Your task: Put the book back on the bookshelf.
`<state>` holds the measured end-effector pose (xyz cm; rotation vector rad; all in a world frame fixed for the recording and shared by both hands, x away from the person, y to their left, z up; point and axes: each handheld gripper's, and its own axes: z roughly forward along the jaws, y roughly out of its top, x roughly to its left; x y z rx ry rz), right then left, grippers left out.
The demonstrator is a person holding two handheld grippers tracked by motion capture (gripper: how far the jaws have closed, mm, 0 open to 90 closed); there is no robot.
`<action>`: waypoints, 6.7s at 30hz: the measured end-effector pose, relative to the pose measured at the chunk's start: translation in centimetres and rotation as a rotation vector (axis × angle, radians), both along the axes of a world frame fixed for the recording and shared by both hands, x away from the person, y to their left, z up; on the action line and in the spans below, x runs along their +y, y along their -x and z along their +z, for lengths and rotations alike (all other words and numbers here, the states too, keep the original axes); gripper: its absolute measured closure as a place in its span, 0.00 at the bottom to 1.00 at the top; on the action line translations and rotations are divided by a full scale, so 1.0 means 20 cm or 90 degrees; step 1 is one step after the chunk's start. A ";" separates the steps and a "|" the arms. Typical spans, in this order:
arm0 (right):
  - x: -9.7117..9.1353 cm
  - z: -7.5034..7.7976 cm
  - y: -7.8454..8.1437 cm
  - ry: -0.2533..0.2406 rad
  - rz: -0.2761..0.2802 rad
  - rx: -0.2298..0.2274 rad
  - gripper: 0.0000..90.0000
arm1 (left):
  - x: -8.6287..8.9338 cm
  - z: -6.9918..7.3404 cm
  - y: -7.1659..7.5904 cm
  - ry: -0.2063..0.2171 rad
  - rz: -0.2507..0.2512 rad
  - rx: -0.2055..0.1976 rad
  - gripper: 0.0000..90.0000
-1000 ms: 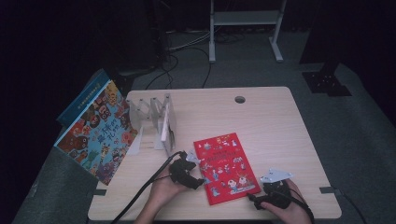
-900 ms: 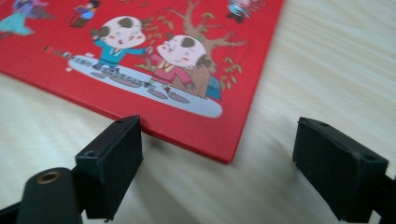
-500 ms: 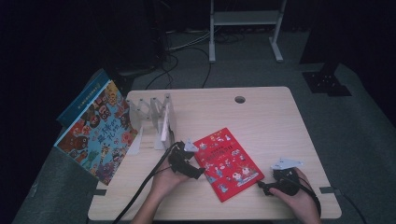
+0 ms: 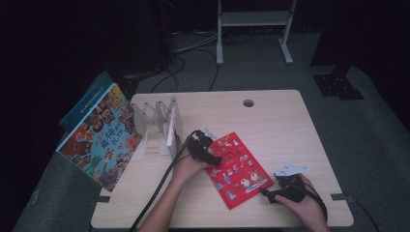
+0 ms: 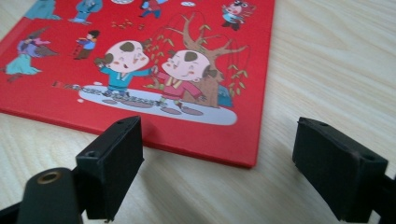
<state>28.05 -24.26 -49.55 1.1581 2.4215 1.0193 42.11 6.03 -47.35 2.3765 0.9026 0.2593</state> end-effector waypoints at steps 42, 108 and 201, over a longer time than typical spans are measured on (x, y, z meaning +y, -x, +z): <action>-0.05 -0.02 -0.01 0.011 0.118 -0.025 0.14 | 0.18 -0.02 0.34 -0.002 0.008 0.041 0.02; 0.14 -0.05 0.16 0.012 0.106 -0.029 0.00 | 0.15 -0.10 0.24 0.137 0.043 -0.002 0.00; 0.11 -0.03 0.06 -0.012 0.041 -0.036 0.16 | 0.05 0.81 0.34 0.158 -0.212 0.001 0.78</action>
